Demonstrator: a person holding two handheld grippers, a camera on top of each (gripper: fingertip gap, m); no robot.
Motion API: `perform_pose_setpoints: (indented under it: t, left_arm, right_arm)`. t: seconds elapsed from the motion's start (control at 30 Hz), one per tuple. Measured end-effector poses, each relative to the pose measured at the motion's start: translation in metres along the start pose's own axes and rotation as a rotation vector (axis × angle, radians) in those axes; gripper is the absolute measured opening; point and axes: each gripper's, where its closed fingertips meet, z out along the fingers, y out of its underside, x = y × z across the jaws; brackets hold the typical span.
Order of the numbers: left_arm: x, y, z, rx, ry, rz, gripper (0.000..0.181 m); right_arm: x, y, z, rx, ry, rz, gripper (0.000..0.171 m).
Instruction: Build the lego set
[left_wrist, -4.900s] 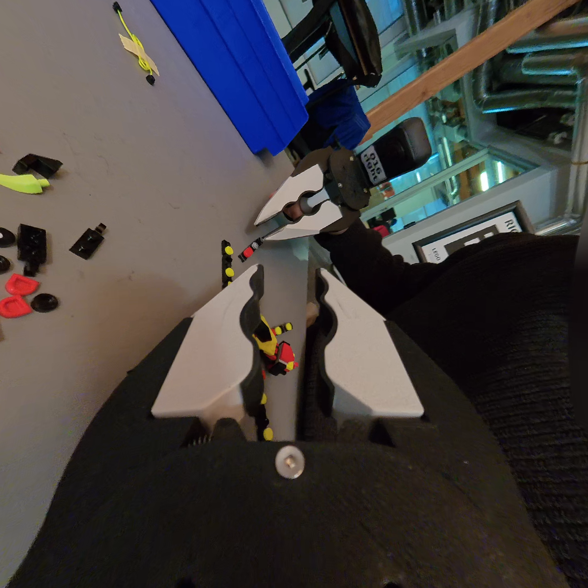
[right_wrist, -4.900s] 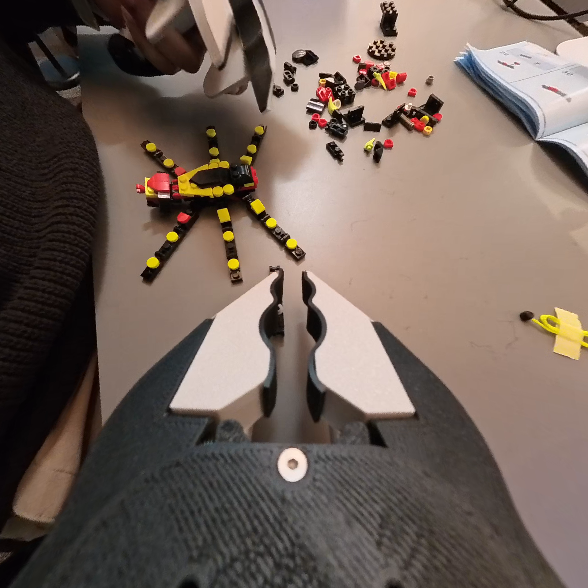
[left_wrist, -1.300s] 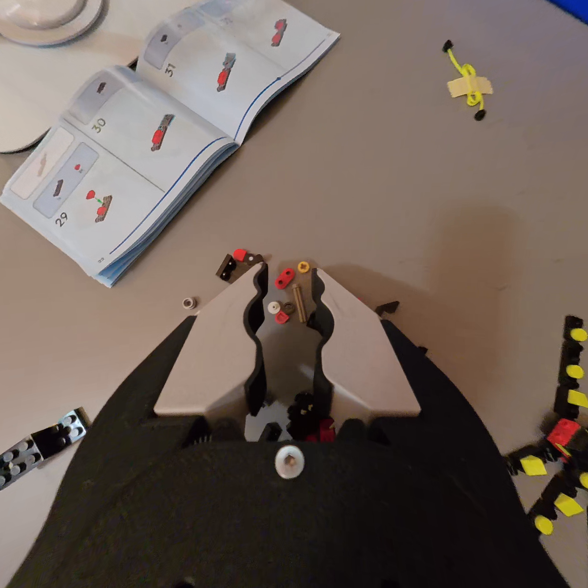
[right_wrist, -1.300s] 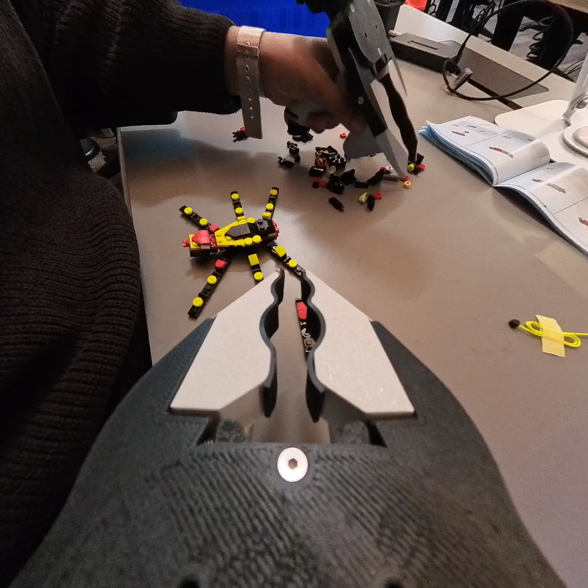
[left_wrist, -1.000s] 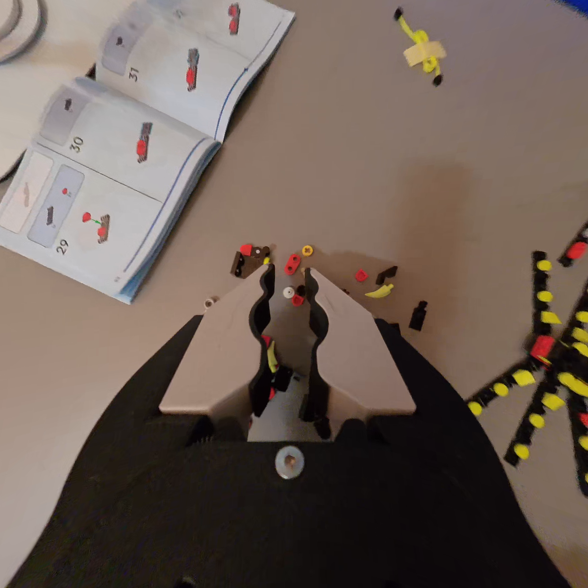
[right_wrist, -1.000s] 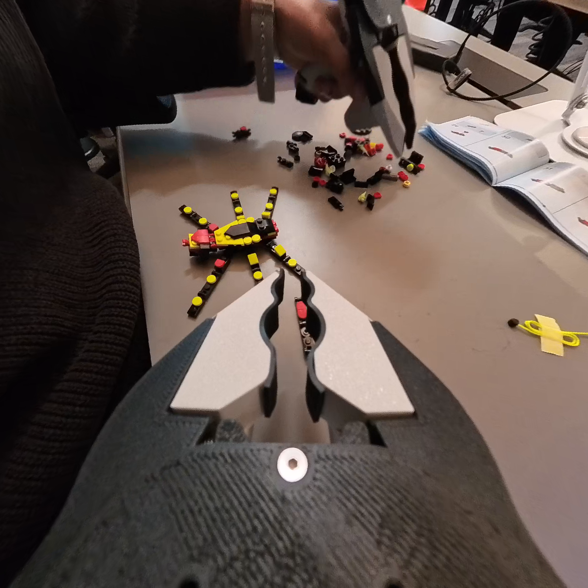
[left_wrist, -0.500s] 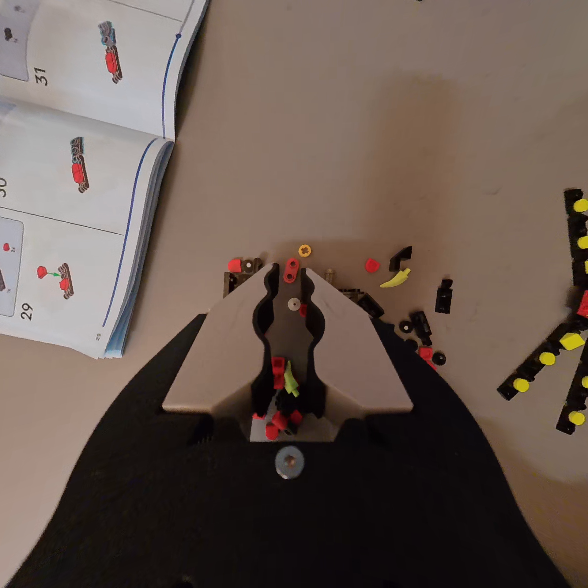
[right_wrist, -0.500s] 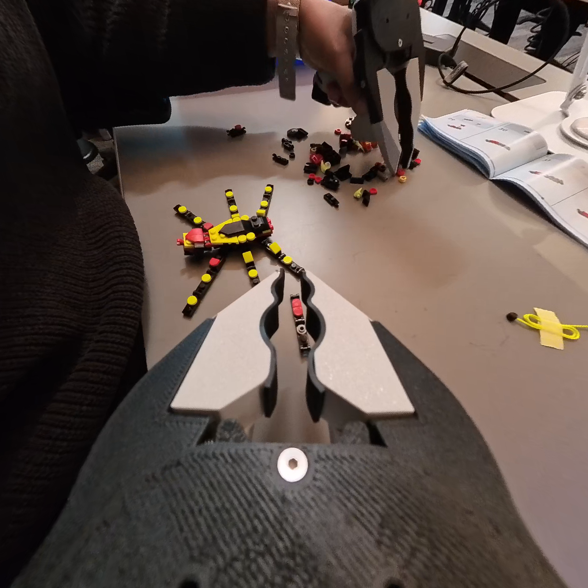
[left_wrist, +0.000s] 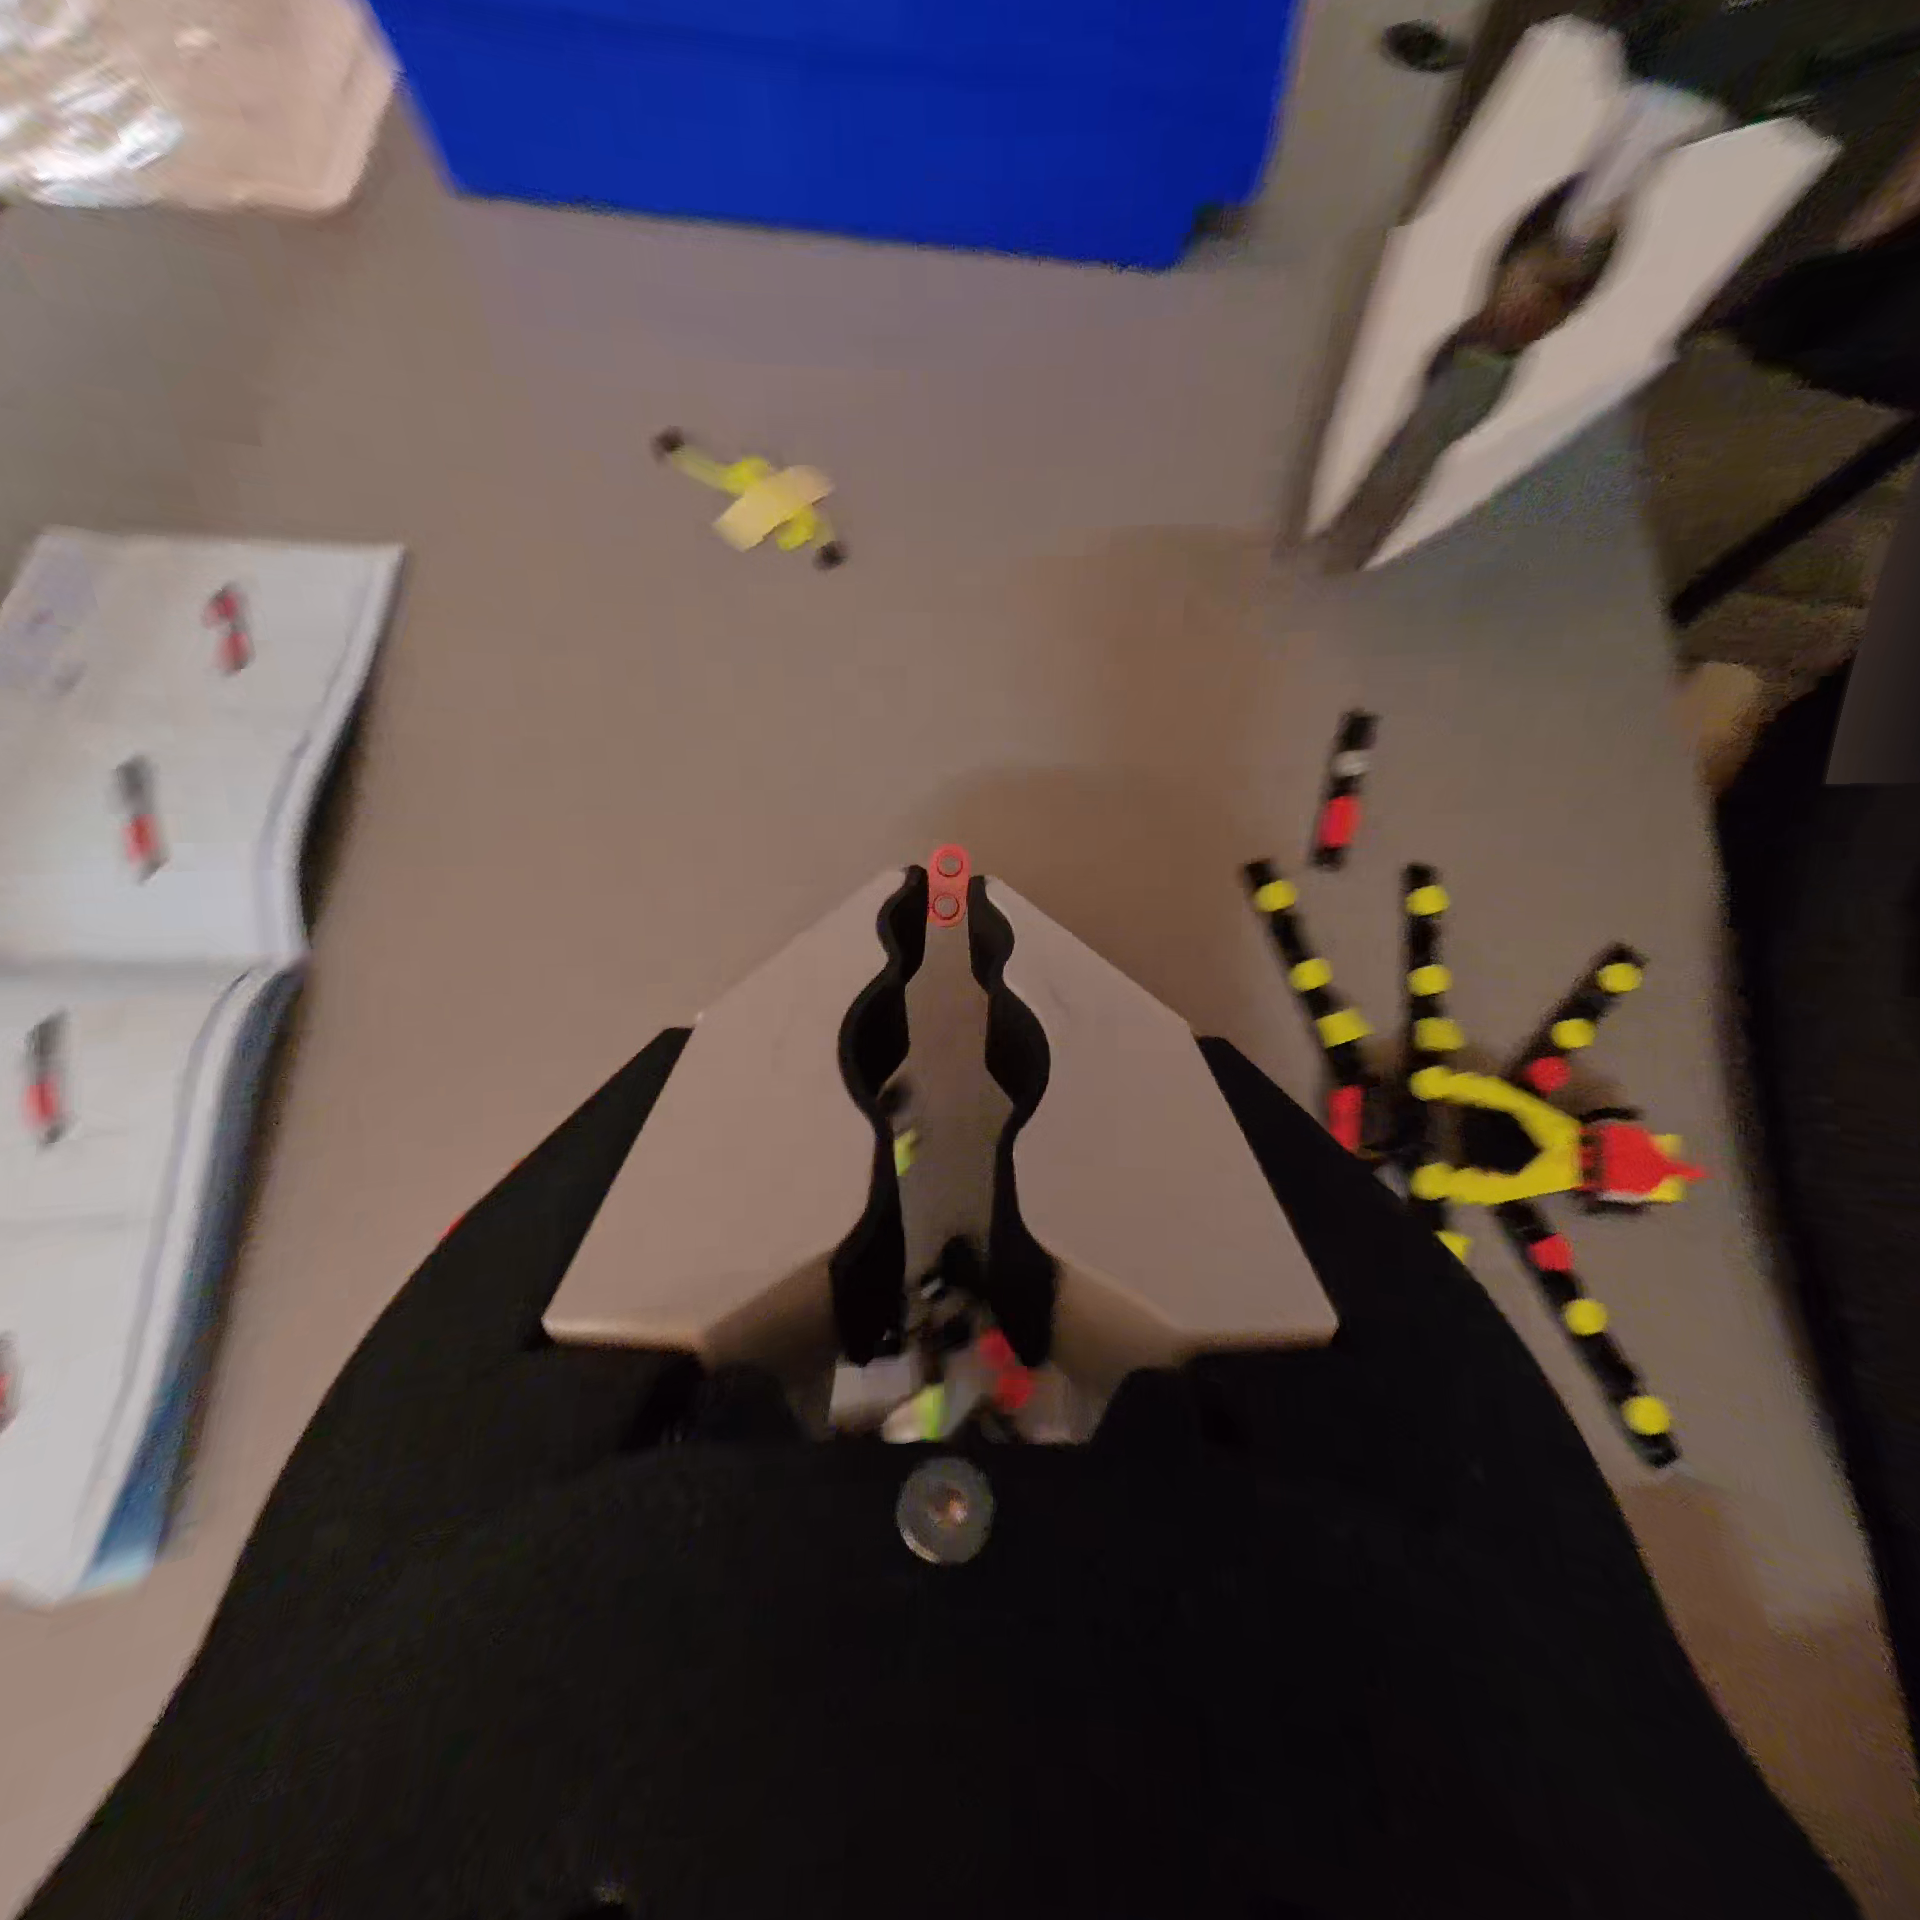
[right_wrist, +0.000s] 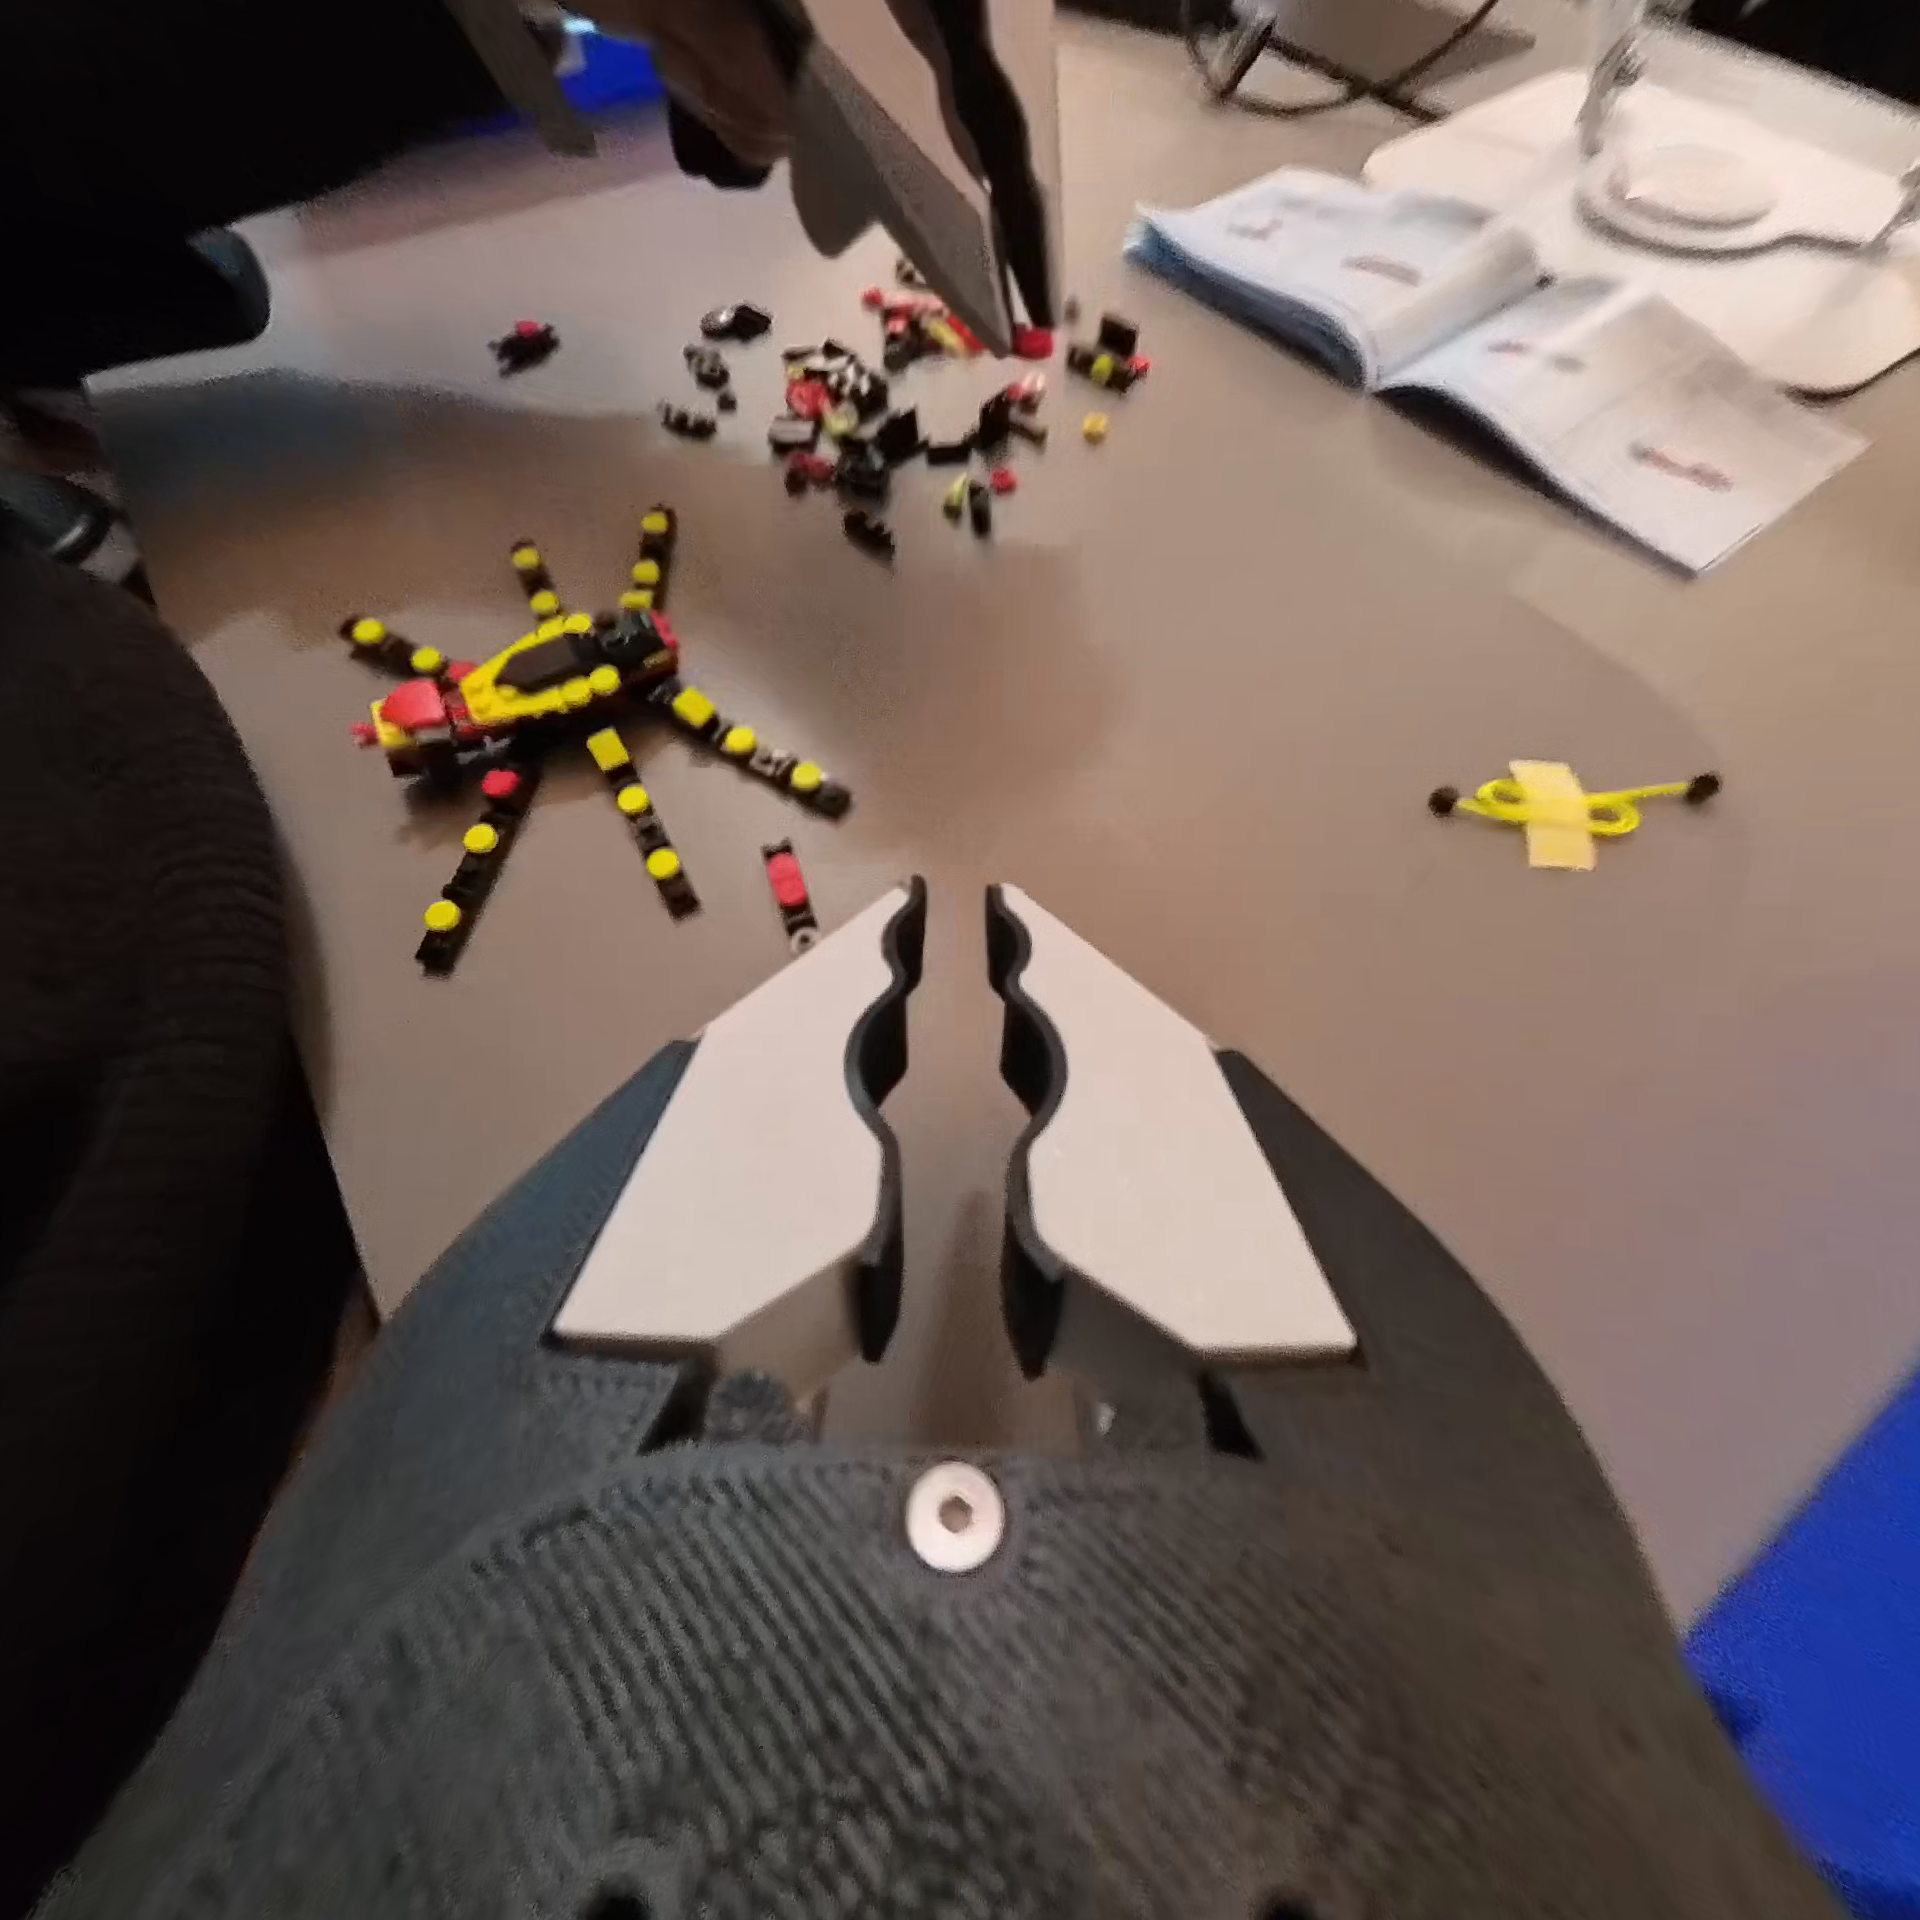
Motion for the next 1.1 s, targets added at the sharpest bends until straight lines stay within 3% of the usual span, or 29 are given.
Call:
perform_pose_setpoints:
  t: [0.17, 0.4, 0.73, 1.1]
  left_arm:
    - [0.082, -0.012, 0.038, -0.051, 0.181, 0.077, 0.006]
    - [0.113, 0.000, 0.065, -0.107, 0.235, 0.061, 0.006]
    - [0.116, 0.014, 0.082, -0.168, 0.222, 0.063, 0.006]
    - [0.087, 0.014, 0.066, -0.125, 0.171, -0.023, 0.006]
  right_arm:
    - [-0.016, 0.012, 0.010, -0.077, -0.057, -0.056, 0.014]
    - [-0.017, 0.014, 0.012, -0.100, -0.043, -0.052, 0.013]
    - [-0.013, 0.016, 0.013, -0.108, -0.024, -0.021, 0.013]
    - [-0.013, 0.018, 0.014, -0.119, -0.022, -0.009, 0.013]
